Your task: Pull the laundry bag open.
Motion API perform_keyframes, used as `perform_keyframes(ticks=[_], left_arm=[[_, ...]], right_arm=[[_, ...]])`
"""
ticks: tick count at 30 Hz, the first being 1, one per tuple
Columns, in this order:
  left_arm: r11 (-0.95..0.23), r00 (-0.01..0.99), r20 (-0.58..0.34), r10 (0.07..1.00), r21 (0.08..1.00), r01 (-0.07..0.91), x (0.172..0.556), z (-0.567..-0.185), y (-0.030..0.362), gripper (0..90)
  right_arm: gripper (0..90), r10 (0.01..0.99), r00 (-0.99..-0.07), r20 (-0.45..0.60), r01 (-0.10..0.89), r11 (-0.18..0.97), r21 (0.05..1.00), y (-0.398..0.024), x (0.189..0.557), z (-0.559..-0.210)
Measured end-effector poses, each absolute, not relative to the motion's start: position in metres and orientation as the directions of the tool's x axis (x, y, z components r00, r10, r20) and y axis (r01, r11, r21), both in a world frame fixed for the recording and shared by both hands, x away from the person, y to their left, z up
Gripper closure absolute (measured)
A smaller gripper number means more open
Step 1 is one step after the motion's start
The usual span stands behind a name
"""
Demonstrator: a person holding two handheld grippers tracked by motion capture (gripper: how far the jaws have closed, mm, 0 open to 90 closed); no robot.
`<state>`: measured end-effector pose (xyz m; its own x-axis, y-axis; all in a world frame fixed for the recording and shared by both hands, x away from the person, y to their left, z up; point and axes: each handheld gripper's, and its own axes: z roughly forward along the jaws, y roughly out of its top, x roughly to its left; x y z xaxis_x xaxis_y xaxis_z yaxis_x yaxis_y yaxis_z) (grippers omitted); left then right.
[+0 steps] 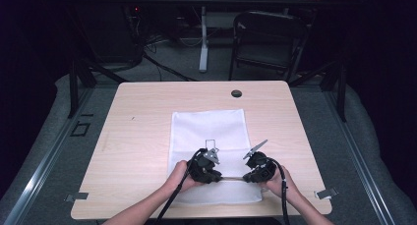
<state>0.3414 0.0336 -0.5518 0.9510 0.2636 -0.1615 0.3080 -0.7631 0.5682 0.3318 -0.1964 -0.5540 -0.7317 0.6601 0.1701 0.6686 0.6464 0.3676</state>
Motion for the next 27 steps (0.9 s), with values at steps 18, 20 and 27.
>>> perform_keyframes(ticks=[18, 20, 27], left_arm=[[-0.752, 0.942, -0.171, 0.288, 0.569, 0.333, 0.341, -0.549, 0.055, 81.7], [-0.747, 0.938, -0.175, 0.299, 0.569, 0.344, 0.341, -0.549, 0.06, 81.7], [-0.744, 0.938, -0.176, 0.299, 0.572, 0.345, 0.339, -0.547, 0.066, 81.6]], right_arm=[[90.0, 0.662, -0.73, 0.17, 0.67, 0.644, 0.368, -0.196, 0.332, -0.554], [90.0, 0.662, -0.73, 0.17, 0.67, 0.644, 0.368, -0.196, 0.332, -0.554], [90.0, 0.661, -0.732, 0.168, 0.668, 0.644, 0.373, -0.196, 0.332, -0.554]])
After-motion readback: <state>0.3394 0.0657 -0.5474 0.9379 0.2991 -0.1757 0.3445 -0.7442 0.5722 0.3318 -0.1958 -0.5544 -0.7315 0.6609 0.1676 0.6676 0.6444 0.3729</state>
